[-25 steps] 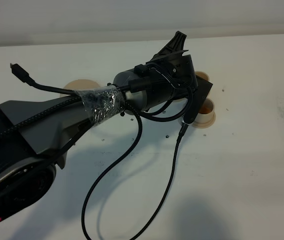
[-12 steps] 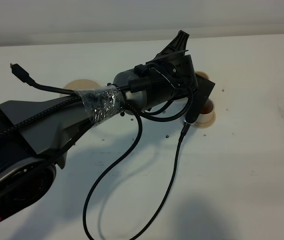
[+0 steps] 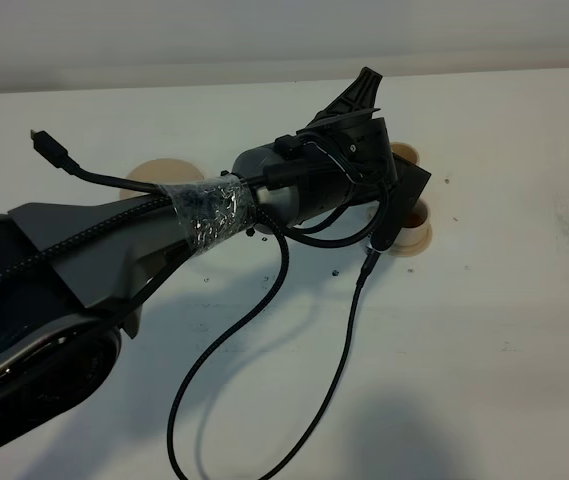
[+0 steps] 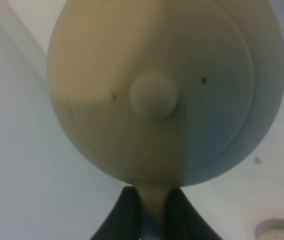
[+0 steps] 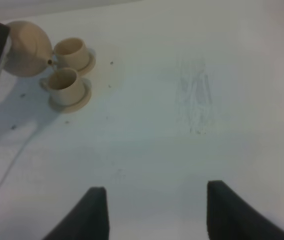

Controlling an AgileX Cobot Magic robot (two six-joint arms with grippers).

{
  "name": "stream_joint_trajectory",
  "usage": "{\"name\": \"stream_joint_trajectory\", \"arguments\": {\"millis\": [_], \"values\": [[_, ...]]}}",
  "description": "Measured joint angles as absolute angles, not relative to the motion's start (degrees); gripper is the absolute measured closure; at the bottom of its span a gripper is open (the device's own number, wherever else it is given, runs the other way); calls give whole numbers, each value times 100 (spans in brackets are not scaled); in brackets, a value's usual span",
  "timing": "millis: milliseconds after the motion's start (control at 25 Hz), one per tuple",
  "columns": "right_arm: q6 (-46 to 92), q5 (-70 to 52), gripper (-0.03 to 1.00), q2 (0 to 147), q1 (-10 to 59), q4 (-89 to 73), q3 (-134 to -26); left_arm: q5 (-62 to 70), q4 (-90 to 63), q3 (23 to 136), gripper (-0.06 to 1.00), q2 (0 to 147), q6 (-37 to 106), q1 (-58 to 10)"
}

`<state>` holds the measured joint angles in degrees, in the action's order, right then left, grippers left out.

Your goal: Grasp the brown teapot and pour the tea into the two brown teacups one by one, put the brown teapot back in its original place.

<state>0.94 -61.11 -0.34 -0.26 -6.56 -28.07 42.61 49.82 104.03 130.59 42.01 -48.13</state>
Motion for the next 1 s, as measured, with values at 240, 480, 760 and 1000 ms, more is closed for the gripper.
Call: {"name": "stream_joint_trajectory", "arguments": {"millis": [240, 480, 760, 1000], "values": [[94, -6111, 50, -34, -26, -656, -2807, 4257, 4992, 10403, 84, 13059, 4201, -4813], [94, -6111, 50, -34, -26, -656, -2807, 4242, 5015, 10403, 84, 13059, 4210, -4813], [94, -6111, 50, -34, -26, -656, -2807, 4222, 5101, 10403, 84, 13121, 4236, -4865], [94, -6111, 50, -34, -26, -656, -2807, 4146, 5261, 10403, 84, 13142, 4242, -4874]]}}
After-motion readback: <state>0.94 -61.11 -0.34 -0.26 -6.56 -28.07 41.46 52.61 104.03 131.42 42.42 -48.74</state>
